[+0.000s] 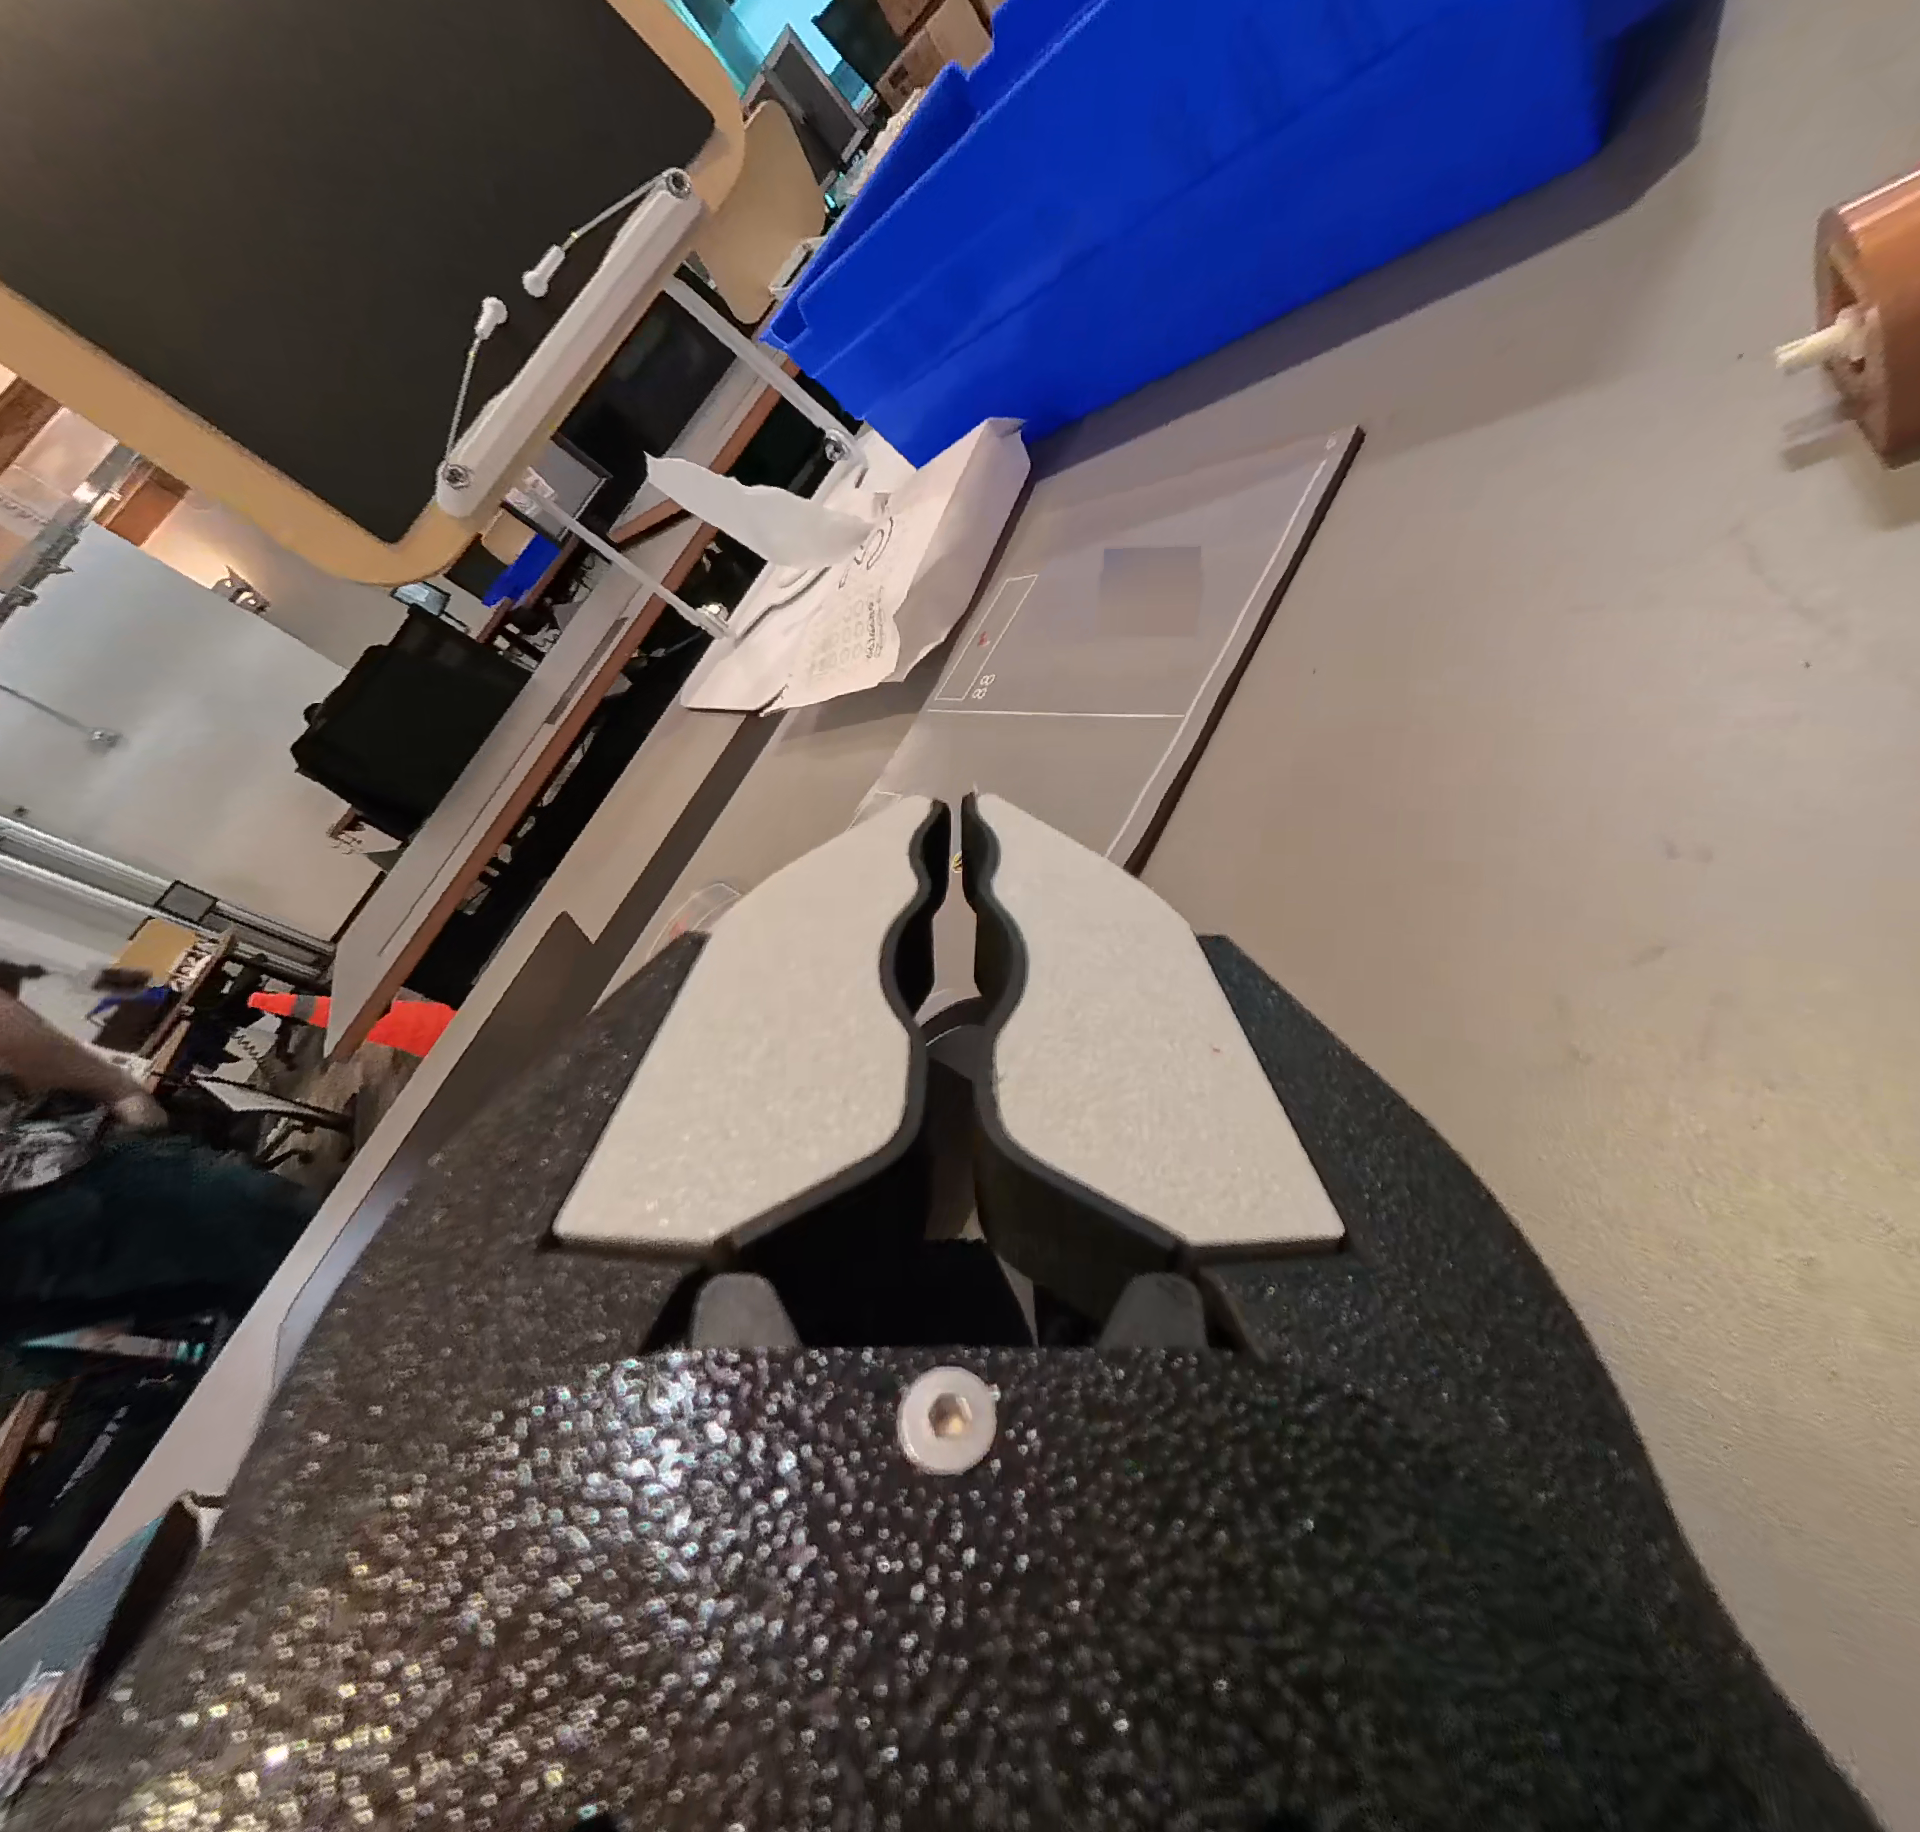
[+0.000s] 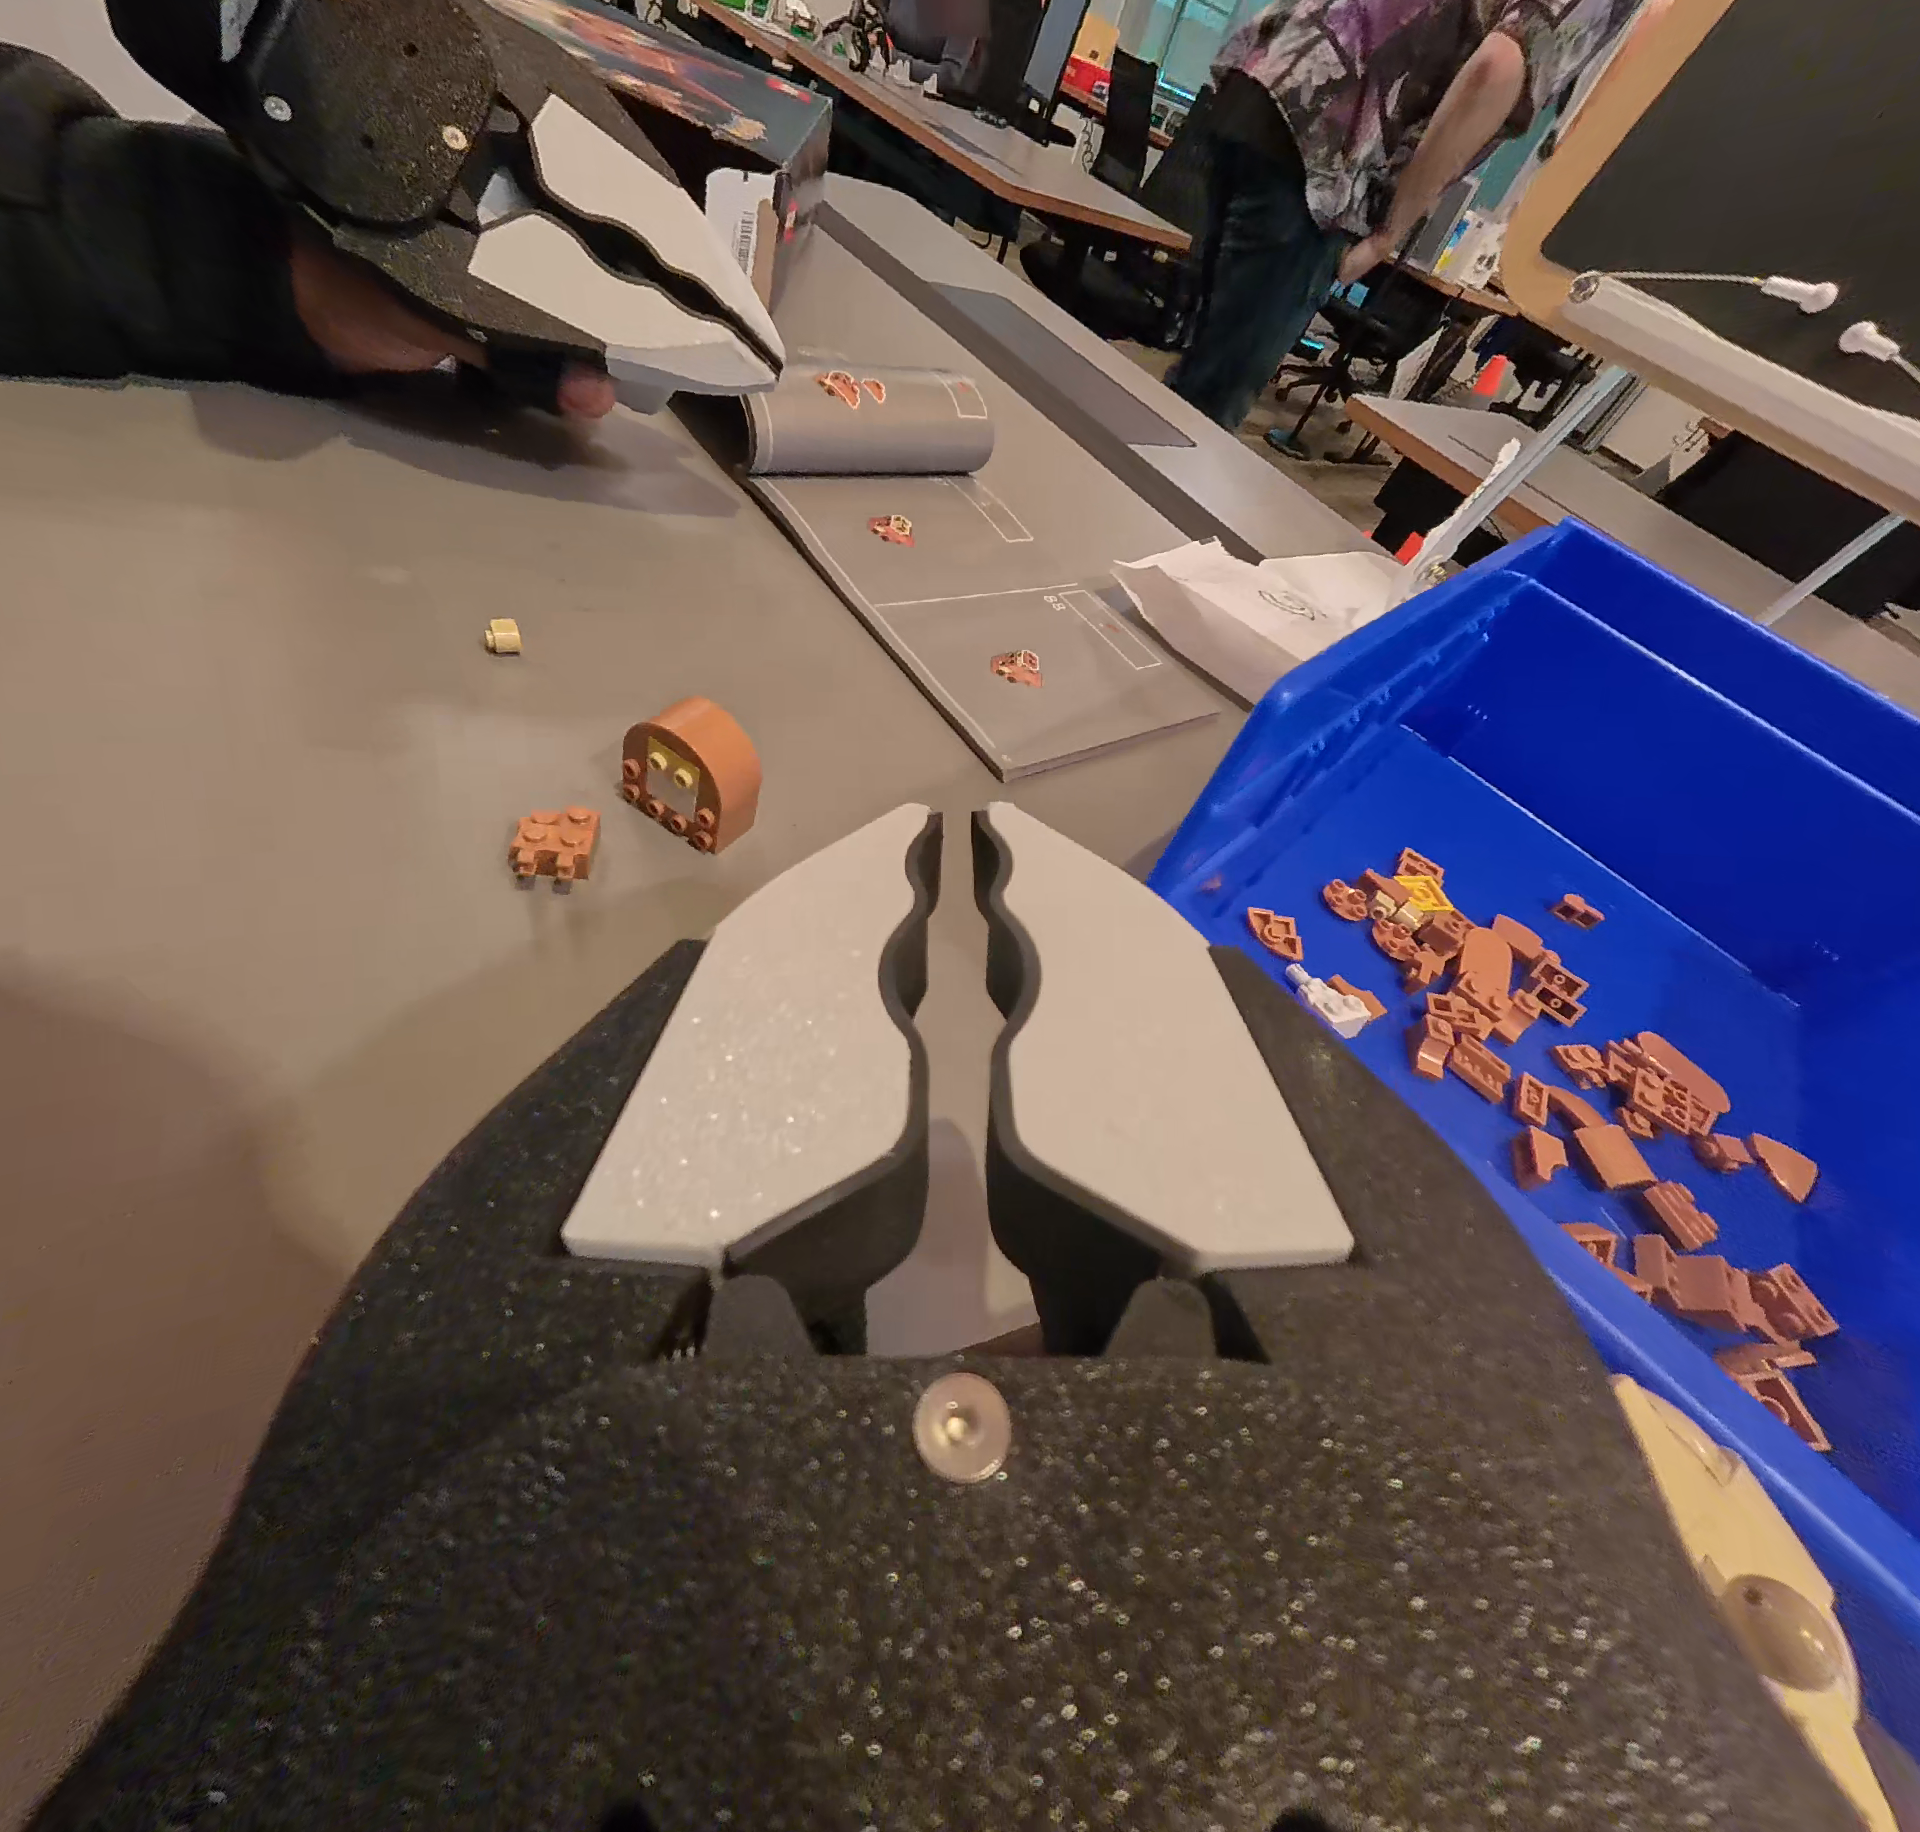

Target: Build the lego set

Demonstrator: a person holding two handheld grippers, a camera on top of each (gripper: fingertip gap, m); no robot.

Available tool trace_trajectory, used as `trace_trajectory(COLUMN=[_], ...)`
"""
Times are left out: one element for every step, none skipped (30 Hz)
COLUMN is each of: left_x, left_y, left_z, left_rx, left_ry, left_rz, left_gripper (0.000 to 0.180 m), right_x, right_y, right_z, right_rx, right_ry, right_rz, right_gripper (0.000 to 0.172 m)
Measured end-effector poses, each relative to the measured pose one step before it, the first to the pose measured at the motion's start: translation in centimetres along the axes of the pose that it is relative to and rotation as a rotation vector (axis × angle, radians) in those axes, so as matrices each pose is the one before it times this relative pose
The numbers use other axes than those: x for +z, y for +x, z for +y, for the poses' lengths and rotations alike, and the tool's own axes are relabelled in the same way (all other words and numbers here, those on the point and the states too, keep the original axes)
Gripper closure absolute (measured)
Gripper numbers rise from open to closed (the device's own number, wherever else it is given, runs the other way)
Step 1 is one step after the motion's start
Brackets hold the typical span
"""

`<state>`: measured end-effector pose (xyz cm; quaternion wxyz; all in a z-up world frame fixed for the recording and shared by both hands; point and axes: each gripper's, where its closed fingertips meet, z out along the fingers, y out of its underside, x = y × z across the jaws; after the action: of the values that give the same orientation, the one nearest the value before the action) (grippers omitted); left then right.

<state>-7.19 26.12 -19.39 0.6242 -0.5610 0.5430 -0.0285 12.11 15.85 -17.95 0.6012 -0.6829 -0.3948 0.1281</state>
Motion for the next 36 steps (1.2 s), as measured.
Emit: trace_trajectory(left_x=[0.045, 0.043, 0.045, 0.043, 0.039, 0.039, 0.025, 0.029, 0.013, 0.008, -0.007, 0.009, -0.003, 0.018, 0.023, 0.020, 0.008, 0.011, 0.009, -0.003, 0.006, -0.002, -0.005, -0.019, -0.047, -0.129, -0.245, -0.317, -0.307, -0.258, -0.170, -0.064, -0.009, 0.040, 0.073, 0.113], left_y=[0.024, 0.044, 0.079, 0.097, 0.112, 0.087, 0.081, 0.046, 0.033, 0.004, -0.004, 0.003, 0.010, 0.023, 0.022, 0.025, 0.030, 0.013, -0.002, -0.009, -0.004, 0.004, -0.010, -0.023, -0.059, -0.100, -0.073, -0.067, 0.006, 0.108, 0.198, 0.224, 0.238, 0.216, 0.097, -0.020], left_z=[0.076, 0.062, 0.056, 0.043, 0.037, 0.032, 0.020, 0.025, 0.013, 0.002, 0.004, 0.003, 0.006, 0.019, 0.024, 0.025, 0.009, 0.017, 0.007, -0.006, 0.006, 0.004, -0.009, -0.021, -0.052, -0.204, -0.507, -0.754, -0.797, -0.744, -0.548, -0.330, -0.249, -0.241, -0.149, -0.011], left_rx=[0.0038, 0.0049, 0.0057, 0.0067, 0.0070, 0.0059, 0.0040, 0.0022, 0.0010, -0.0001, -0.0012, -0.0016, 0.0000, 0.0015, 0.0013, 0.0017, 0.0024, 0.0011, -0.0004, -0.0004, -0.0003, -0.0004, -0.0003, -0.0018, -0.0061, -0.0139, -0.0268, -0.0396, -0.0430, -0.0373, -0.0287, -0.0188, -0.0114, -0.0090, -0.0070, -0.0034], left_ry=[-0.0043, -0.0047, -0.0042, -0.0036, -0.0036, -0.0029, -0.0022, -0.0019, -0.0009, 0.0001, 0.0004, -0.0002, -0.0005, -0.0010, -0.0024, -0.0022, -0.0011, -0.0012, -0.0007, 0.0000, -0.0001, -0.0003, 0.0006, 0.0014, 0.0043, 0.0147, 0.0337, 0.0488, 0.0513, 0.0463, 0.0337, 0.0178, 0.0123, 0.0124, 0.0064, -0.0019], left_rz=[0.0006, 0.0011, 0.0019, 0.0033, 0.0029, 0.0030, 0.0031, 0.0026, 0.0015, 0.0008, 0.0006, 0.0009, 0.0007, 0.0015, 0.0008, 0.0002, 0.0002, 0.0000, -0.0001, -0.0004, 0.0000, 0.0001, -0.0001, -0.0004, -0.0007, 0.0000, 0.0081, 0.0123, 0.0181, 0.0216, 0.0231, 0.0201, 0.0158, 0.0127, 0.0047, -0.0030], left_gripper=[0.179, 0.179, 0.179, 0.179, 0.179, 0.179, 0.179, 0.179, 0.179, 0.179, 0.179, 0.179, 0.179, 0.179, 0.179, 0.179, 0.179, 0.179, 0.179, 0.179, 0.179, 0.179, 0.179, 0.179, 0.179, 0.179, 0.180, 0.180, 0.180, 0.180, 0.180, 0.180, 0.180, 0.180, 0.180, 0.180], right_x=[-0.056, -0.027, -0.012, 0.017, 0.024, 0.006, 0.009, 0.013, 0.009, 0.009, 0.014, -0.001, -0.007, 0.004, 0.006, -0.007, -0.003, 0.029, 0.006, -0.017, 0.002, 0.009, -0.005, -0.011, -0.021, -0.042, -0.045, -0.045, -0.027, 0.004, 0.012, -0.001, -0.001, 0.032, 0.024, -0.004], right_y=[0.003, 0.010, 0.032, -0.006, -0.002, 0.006, -0.009, 0.004, 0.041, 0.021, 0.020, 0.044, 0.046, 0.021, 0.044, 0.091, 0.088, 0.081, 0.135, 0.164, 0.165, 0.214, 0.243, 0.254, 0.329, 0.493, 0.545, 0.392, 0.302, 0.188, 0.124, 0.093, -0.003, -0.068, -0.026, -0.032], right_z=[0.024, 0.027, 0.006, 0.027, 0.030, 0.002, 0.010, 0.021, 0.011, 0.011, 0.013, 0.012, -0.013, 0.011, 0.015, -0.006, 0.041, 0.076, 0.049, 0.009, 0.052, 0.088, 0.063, 0.033, 0.052, 0.053, 0.065, 0.022, -0.003, 0.019, 0.022, 0.006, -0.002, 0.032, 0.015, -0.017], right_rx=[0.0026, 0.0035, 0.0035, 0.0025, 0.0016, 0.0009, 0.0009, 0.0017, 0.0029, 0.0033, 0.0039, 0.0045, 0.0037, 0.0031, 0.0036, 0.0043, 0.0057, 0.0077, 0.0098, 0.0111, 0.0131, 0.0150, 0.0157, 0.0163, 0.0179, 0.0237, 0.0313, 0.0317, 0.0278, 0.0217, 0.0180, 0.0135, 0.0051, -0.0020, -0.0043, -0.0047], right_ry=[-0.0002, -0.0010, -0.0004, -0.0017, -0.0025, -0.0009, -0.0007, -0.0012, -0.0006, -0.0006, -0.0015, -0.0002, 0.0013, -0.0004, -0.0010, 0.0004, -0.0025, -0.0059, -0.0032, -0.0003, -0.0032, -0.0064, -0.0038, -0.0019, -0.0023, -0.0030, -0.0030, 0.0002, 0.0013, -0.0004, -0.0020, 0.0000, 0.0003, -0.0028, -0.0012, 0.0005], right_rz=[-0.0026, -0.0021, -0.0007, -0.0023, -0.0015, -0.0003, -0.0013, -0.0014, 0.0004, -0.0010, -0.0021, 0.0004, 0.0000, -0.0016, 0.0010, 0.0042, 0.0034, 0.0017, 0.0048, 0.0053, 0.0040, 0.0067, 0.0088, 0.0092, 0.0138, 0.0244, 0.0239, 0.0096, 0.0022, -0.0033, -0.0040, -0.0015, -0.0030, -0.0035, 0.0016, 0.0009], right_gripper=[0.166, 0.166, 0.166, 0.166, 0.166, 0.166, 0.166, 0.166, 0.166, 0.166, 0.166, 0.166, 0.167, 0.167, 0.166, 0.167, 0.167, 0.167, 0.167, 0.167, 0.167, 0.167, 0.168, 0.168, 0.168, 0.169, 0.169, 0.170, 0.170, 0.170, 0.170, 0.170, 0.170, 0.170, 0.170, 0.170])
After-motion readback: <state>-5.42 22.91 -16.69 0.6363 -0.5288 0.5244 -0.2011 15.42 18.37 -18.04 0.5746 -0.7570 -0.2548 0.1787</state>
